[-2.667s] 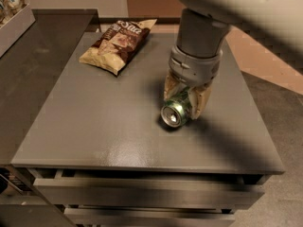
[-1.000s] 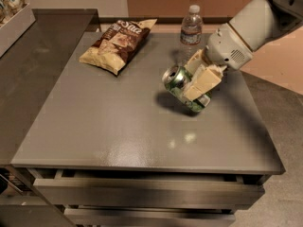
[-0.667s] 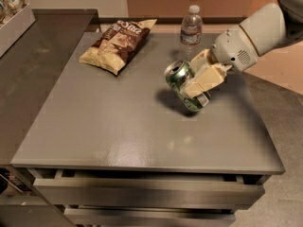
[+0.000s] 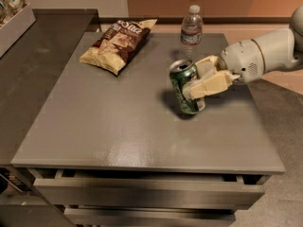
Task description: Place green can upright
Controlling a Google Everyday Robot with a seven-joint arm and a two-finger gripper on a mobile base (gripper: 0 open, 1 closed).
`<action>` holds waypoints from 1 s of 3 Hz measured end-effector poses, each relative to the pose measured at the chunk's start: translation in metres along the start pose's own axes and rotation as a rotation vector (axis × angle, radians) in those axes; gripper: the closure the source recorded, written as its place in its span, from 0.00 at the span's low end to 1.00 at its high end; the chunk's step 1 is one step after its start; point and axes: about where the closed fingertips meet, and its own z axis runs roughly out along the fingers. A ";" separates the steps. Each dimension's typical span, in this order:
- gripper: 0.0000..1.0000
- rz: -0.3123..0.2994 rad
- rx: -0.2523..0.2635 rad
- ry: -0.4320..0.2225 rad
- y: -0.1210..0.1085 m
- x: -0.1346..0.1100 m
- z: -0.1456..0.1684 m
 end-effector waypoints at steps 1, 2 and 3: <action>1.00 -0.028 -0.023 -0.085 0.002 0.001 -0.003; 0.82 -0.047 -0.032 -0.138 0.002 0.009 -0.006; 0.59 -0.055 -0.031 -0.176 0.000 0.018 -0.011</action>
Offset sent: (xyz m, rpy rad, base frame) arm -0.0043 -0.0227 -0.0114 0.2093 -0.0443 0.0363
